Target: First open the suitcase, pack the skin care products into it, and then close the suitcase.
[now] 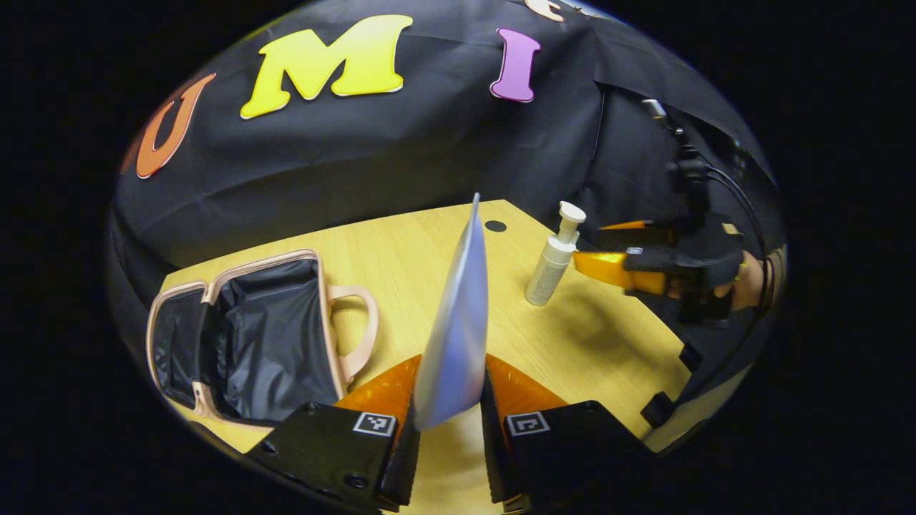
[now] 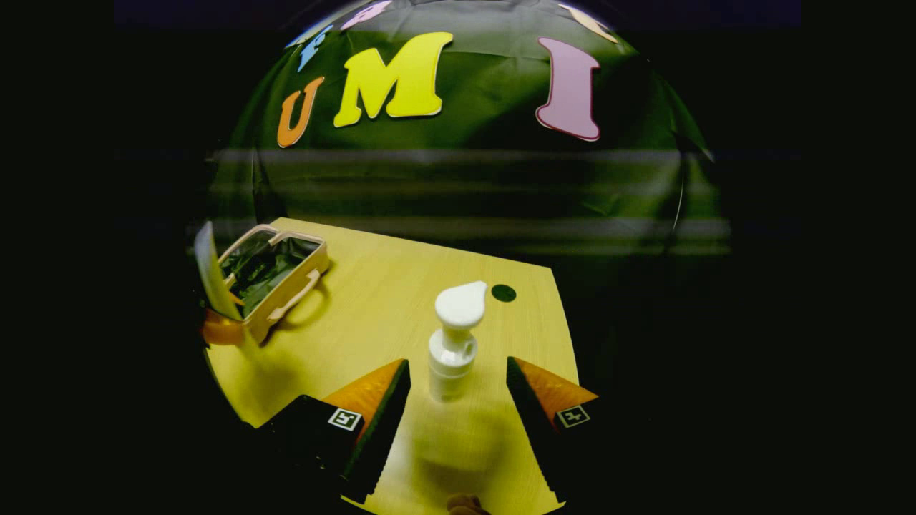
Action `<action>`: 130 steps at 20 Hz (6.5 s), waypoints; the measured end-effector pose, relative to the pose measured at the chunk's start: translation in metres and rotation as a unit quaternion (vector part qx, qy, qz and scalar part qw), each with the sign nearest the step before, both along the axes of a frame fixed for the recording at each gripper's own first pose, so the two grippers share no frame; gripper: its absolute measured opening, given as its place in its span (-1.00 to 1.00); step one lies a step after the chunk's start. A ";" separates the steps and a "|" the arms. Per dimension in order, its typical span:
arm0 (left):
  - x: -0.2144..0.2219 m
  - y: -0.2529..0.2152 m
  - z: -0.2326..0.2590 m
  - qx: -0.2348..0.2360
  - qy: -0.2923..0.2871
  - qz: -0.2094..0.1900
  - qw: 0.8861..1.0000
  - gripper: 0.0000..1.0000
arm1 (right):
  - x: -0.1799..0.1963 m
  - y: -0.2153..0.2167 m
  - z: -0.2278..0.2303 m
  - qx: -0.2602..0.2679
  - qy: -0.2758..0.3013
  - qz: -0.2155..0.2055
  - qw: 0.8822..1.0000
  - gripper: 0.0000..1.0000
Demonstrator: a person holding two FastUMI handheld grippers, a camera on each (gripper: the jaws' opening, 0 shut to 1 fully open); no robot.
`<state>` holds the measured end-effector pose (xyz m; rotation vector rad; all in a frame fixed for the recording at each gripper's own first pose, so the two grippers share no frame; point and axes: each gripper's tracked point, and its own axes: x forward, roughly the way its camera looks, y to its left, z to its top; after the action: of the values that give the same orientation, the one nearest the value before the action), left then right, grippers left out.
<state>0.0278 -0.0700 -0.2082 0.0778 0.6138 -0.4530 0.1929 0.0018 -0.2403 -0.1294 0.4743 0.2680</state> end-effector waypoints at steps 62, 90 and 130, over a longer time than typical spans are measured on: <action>0.113 0.242 -0.079 0.024 0.098 0.206 0.973 0.23 | -0.056 0.236 0.160 0.082 0.024 0.012 0.996 -0.01; -0.098 0.324 0.174 0.014 -0.283 0.245 0.927 0.98 | -0.031 0.424 -0.045 0.075 0.299 -0.019 0.951 -0.01; 0.128 0.578 -0.135 -0.516 0.059 0.465 0.717 0.37 | -0.249 0.186 0.268 0.150 -0.025 -0.058 0.987 0.65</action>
<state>0.1558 0.5084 -0.3427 -1.3100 0.3755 0.2513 -0.0563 0.1879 0.0274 0.1852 0.3852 0.2198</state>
